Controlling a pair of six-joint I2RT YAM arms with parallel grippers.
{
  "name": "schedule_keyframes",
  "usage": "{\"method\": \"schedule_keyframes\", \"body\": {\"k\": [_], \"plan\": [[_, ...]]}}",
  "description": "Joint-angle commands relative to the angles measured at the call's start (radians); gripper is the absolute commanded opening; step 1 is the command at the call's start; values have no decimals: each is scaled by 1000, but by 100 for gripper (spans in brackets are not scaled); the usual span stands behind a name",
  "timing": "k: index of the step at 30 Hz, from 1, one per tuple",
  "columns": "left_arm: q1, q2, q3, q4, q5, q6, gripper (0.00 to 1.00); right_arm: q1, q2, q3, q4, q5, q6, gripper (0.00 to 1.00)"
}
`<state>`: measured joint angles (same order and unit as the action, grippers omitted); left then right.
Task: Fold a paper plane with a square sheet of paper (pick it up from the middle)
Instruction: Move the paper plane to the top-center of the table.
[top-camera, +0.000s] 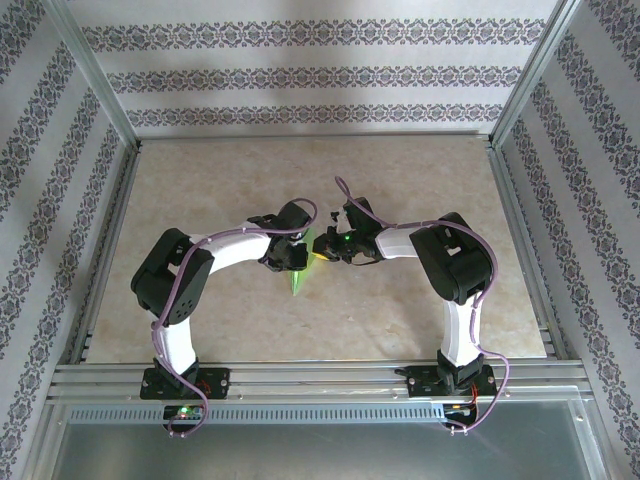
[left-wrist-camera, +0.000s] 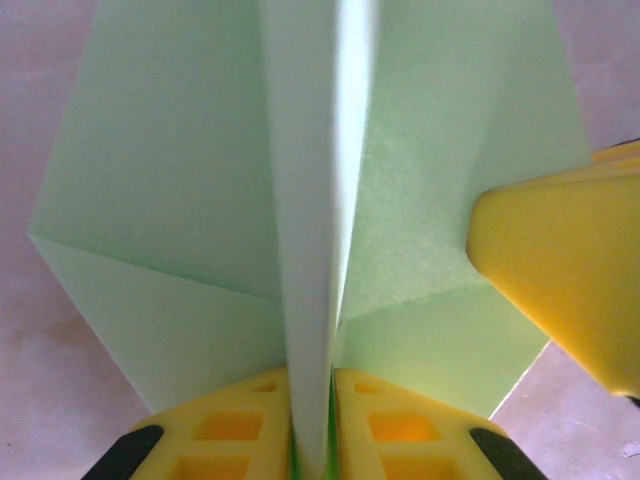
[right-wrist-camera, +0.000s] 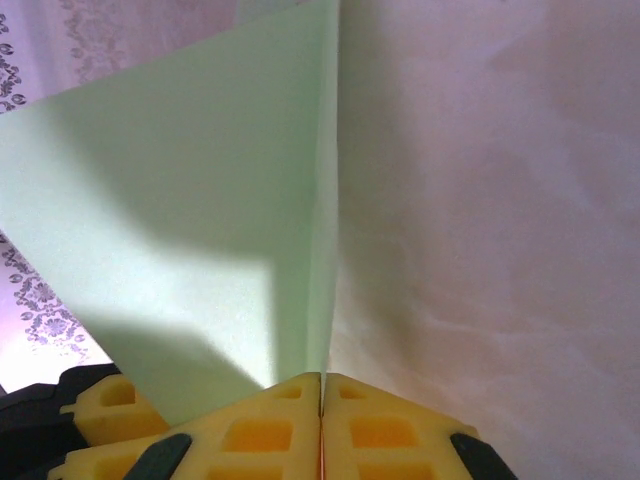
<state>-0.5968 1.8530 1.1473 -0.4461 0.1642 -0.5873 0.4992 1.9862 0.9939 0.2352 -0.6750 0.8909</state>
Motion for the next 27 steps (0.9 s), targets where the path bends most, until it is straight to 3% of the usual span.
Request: {"method": "schedule_keyframes", "body": {"k": [1,6,11,15,24,27], "plan": [[-12,12,31,-51,0,-2,12,-5,6,21,-7,-17,-8,9],[-12,-6,35,-56,-25,-3,3,-18,-27,20,-21,-8,-22,16],[-8,-30,60,-77,-88,9,0,-57,-138,2,-113,62,-111,40],[14,-26,119,-95,-141,24,1,-104,-281,-24,-244,197,-237,60],[78,148,400,-165,-236,47,2,-177,-521,-96,-394,456,-442,97],[98,219,486,-185,-237,54,2,-194,-570,-124,-393,478,-469,98]]}}
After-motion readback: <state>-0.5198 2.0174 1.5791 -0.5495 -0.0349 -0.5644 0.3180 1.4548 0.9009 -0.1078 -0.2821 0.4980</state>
